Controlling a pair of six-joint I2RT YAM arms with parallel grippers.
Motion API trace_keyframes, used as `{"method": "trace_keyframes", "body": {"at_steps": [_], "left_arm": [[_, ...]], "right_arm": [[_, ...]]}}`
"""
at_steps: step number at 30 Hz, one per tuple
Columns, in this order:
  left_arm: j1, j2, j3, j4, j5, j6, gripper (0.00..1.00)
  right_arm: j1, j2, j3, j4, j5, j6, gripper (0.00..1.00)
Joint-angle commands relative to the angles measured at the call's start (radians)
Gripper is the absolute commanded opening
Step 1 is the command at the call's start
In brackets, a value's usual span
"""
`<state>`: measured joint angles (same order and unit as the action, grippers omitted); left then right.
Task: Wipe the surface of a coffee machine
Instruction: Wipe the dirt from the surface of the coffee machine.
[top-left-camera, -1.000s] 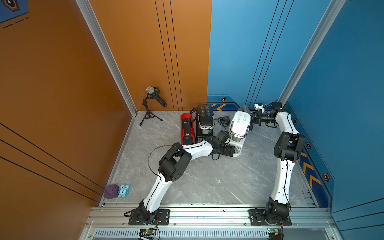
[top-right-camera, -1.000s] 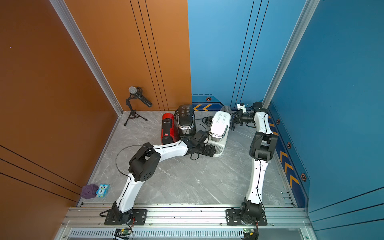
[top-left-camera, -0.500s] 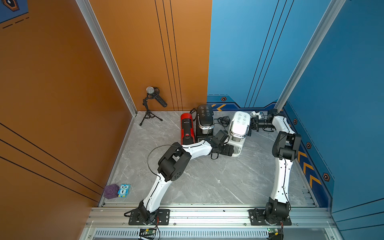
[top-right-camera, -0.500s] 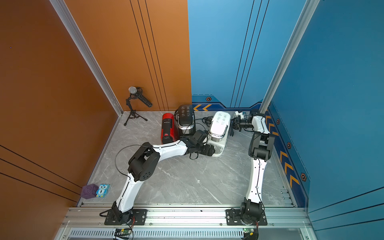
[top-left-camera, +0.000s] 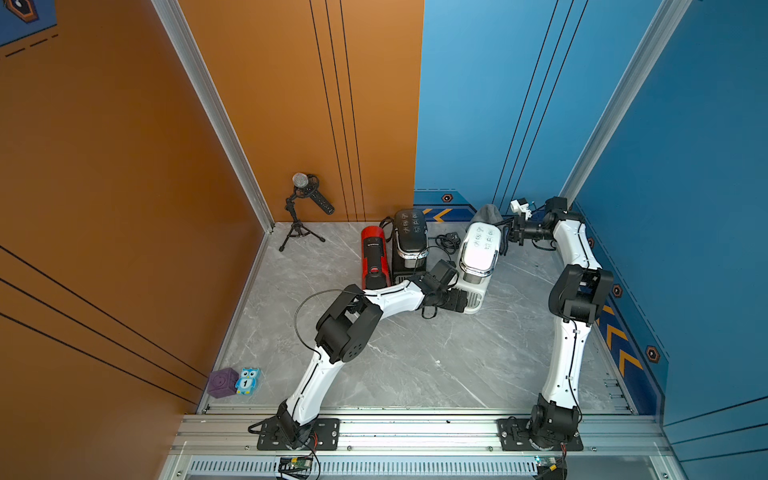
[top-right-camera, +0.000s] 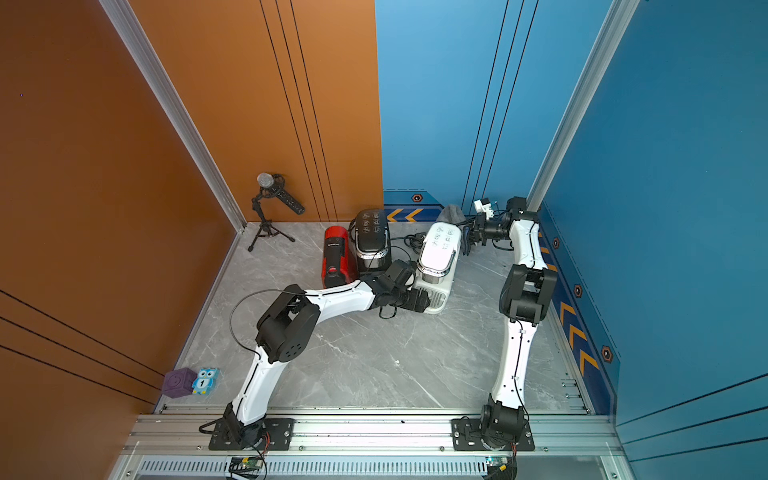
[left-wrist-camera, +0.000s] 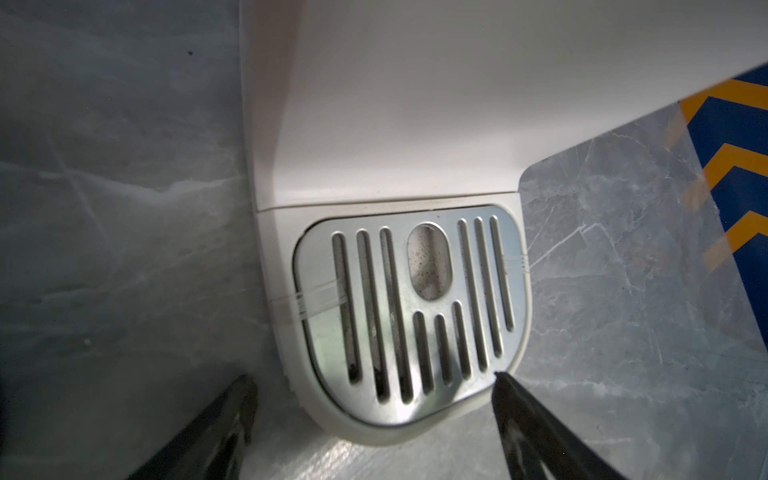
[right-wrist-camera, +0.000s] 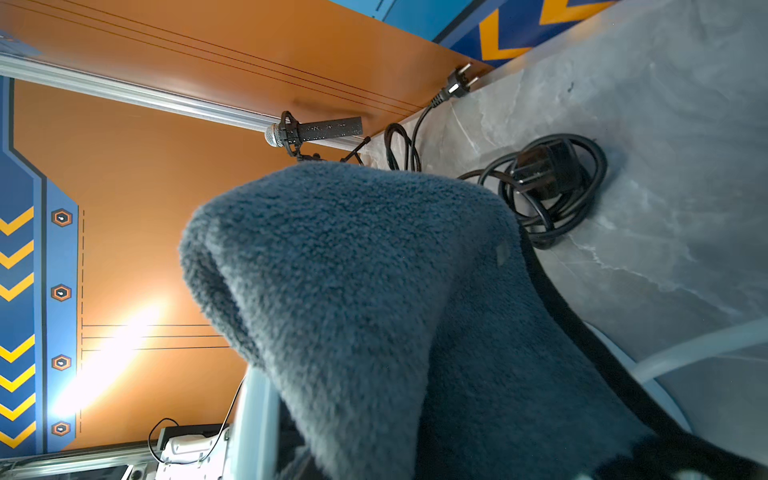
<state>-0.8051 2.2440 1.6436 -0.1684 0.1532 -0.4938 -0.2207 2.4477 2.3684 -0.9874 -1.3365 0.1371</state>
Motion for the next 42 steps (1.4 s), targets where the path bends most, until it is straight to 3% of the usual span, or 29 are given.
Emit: {"method": "trace_keyframes", "body": {"at_steps": [1,8,19,37,42], "left_arm": [[0.009,0.01,0.002,-0.06,-0.005,0.009,0.9],[0.007,0.009,-0.001,-0.059,0.004,0.012,0.9],[0.0,0.015,0.002,-0.059,0.012,0.019,0.9],[-0.009,0.011,0.01,-0.059,0.007,0.025,0.87],[-0.013,0.011,0.011,-0.057,0.007,0.024,0.87]], "right_arm": [[0.024,-0.022,0.008,-0.047,-0.028,0.014,0.14],[0.028,0.057,-0.056,-0.043,0.082,0.015,0.13],[0.043,0.117,-0.118,-0.039,0.137,-0.007,0.14],[0.041,-0.112,-0.064,0.0,0.131,0.071,0.14],[0.04,-0.103,-0.064,0.014,0.15,0.088,0.14]]}}
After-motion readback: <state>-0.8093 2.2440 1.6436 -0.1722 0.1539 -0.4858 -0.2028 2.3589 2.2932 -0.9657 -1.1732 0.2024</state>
